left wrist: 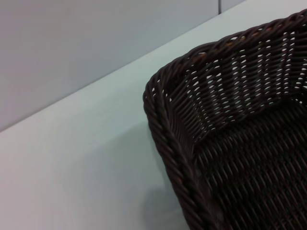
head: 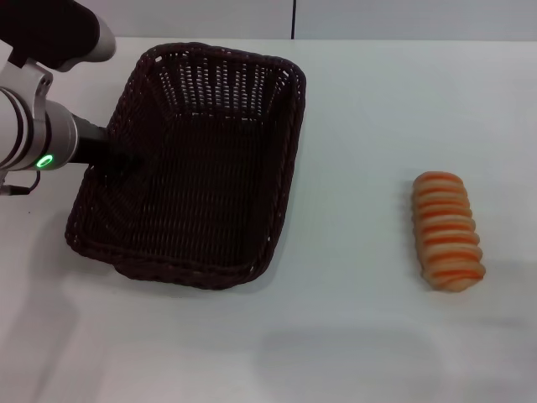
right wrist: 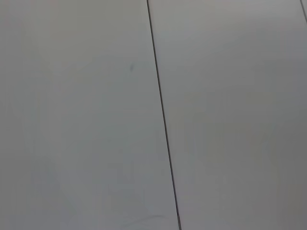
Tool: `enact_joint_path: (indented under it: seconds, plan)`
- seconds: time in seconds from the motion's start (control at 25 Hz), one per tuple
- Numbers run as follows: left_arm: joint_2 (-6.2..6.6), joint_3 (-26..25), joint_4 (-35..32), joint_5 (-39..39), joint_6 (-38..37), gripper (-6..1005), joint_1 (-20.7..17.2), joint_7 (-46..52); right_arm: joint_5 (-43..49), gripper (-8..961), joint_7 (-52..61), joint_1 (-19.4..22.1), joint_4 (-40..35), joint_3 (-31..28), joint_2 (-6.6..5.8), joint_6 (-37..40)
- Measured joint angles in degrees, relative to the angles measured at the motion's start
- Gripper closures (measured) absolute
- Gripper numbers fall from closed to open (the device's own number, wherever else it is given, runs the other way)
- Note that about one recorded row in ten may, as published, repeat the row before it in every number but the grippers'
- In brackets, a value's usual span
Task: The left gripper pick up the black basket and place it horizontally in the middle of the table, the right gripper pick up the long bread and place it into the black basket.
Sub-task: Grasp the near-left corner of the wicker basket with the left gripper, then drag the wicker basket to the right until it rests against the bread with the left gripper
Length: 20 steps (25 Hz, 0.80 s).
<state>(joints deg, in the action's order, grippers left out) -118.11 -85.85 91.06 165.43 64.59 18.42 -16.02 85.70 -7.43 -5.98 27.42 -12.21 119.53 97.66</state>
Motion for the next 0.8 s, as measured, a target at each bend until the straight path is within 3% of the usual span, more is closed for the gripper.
enact_joint_path:
  seconds: [0.04,0.44,0.64,0.8]
  plan:
    - [0.0,0.0,0.0,0.0,0.0,465,0.0,-0.2,0.0,107,0.0,0.0,0.0,0.0,0.0,0.1]
    - [-0.06,-0.2,-2.0,-0.3,-0.3,665,1.6,-5.2,0.0,107,0.0,0.0,0.0,0.1,0.0,0.5]
    - [-0.16,-0.1,-2.0,-1.0,-0.9,667,2.1,-10.7,0.1,107,0.0,-0.1,0.0,0.1,0.0,0.7]
    - [-0.02,-3.0,-1.6,-6.7,-0.8,669,4.0,-18.8,0.1,107,0.0,-0.2,0.1,0.7,-0.04,1.2]
